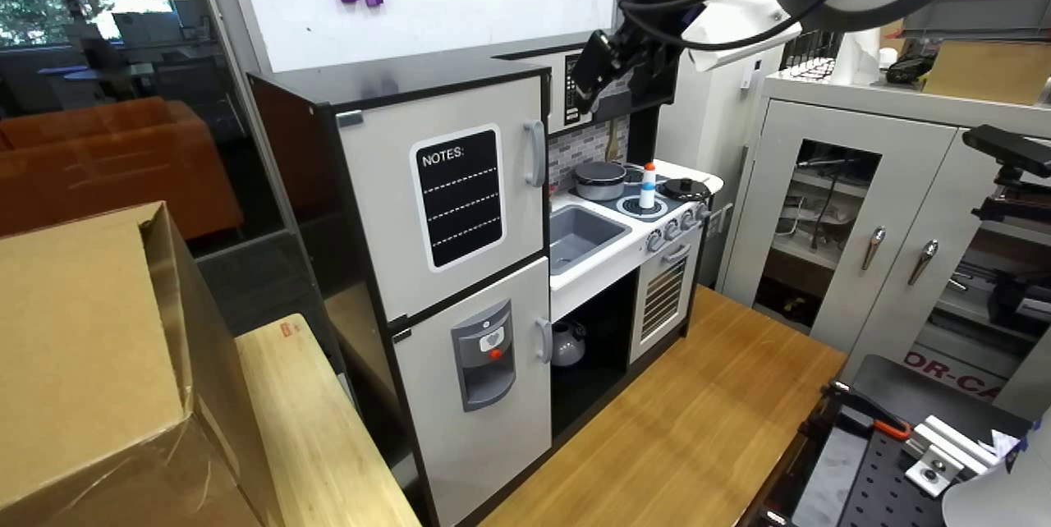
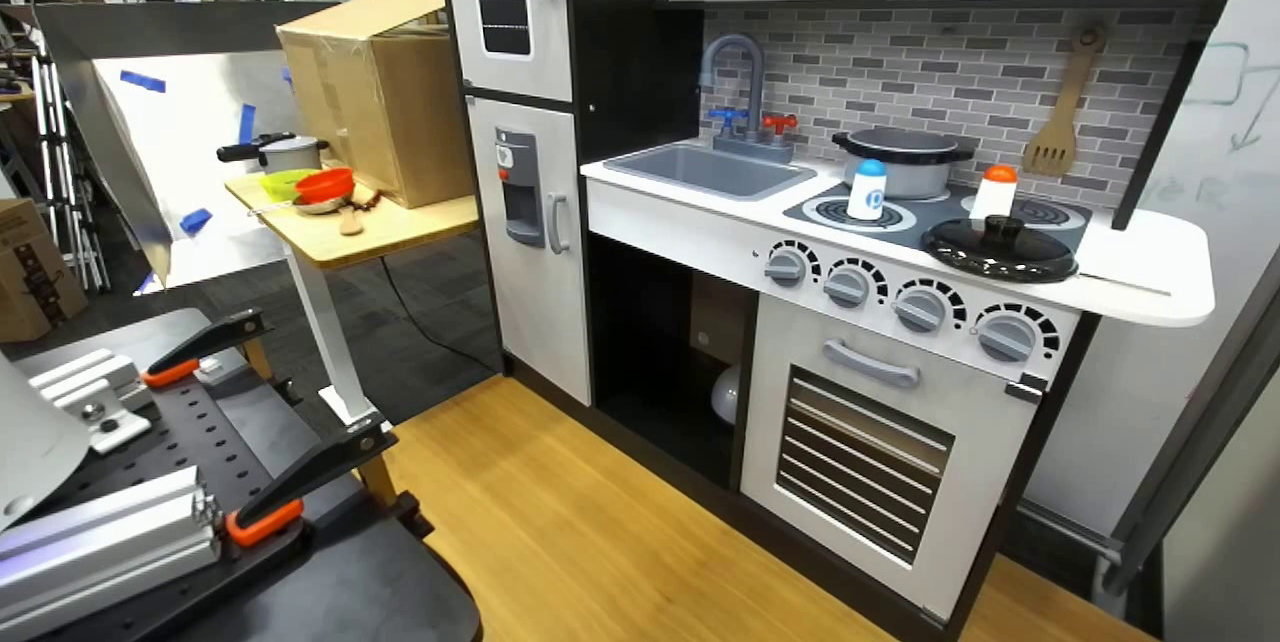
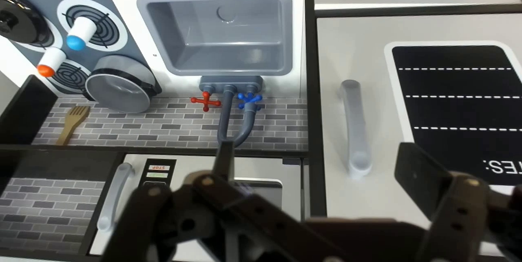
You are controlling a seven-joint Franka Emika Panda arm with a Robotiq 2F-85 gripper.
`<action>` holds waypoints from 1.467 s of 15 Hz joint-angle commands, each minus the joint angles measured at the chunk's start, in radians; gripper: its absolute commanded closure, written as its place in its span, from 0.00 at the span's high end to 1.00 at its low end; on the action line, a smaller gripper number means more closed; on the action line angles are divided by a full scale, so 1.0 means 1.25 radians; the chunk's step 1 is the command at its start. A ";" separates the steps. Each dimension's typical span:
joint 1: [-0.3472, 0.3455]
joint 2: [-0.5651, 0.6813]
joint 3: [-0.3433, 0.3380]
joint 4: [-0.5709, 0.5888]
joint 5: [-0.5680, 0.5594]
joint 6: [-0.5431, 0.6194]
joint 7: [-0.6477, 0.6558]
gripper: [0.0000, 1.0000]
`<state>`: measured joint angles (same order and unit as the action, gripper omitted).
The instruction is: Close the open drawer and then open it again.
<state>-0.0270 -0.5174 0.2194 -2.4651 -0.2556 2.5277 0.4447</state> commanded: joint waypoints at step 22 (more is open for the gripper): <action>-0.063 -0.073 0.036 -0.056 0.010 -0.043 0.078 1.00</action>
<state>-0.0955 -0.6076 0.2553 -2.5358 -0.2541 2.4745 0.5511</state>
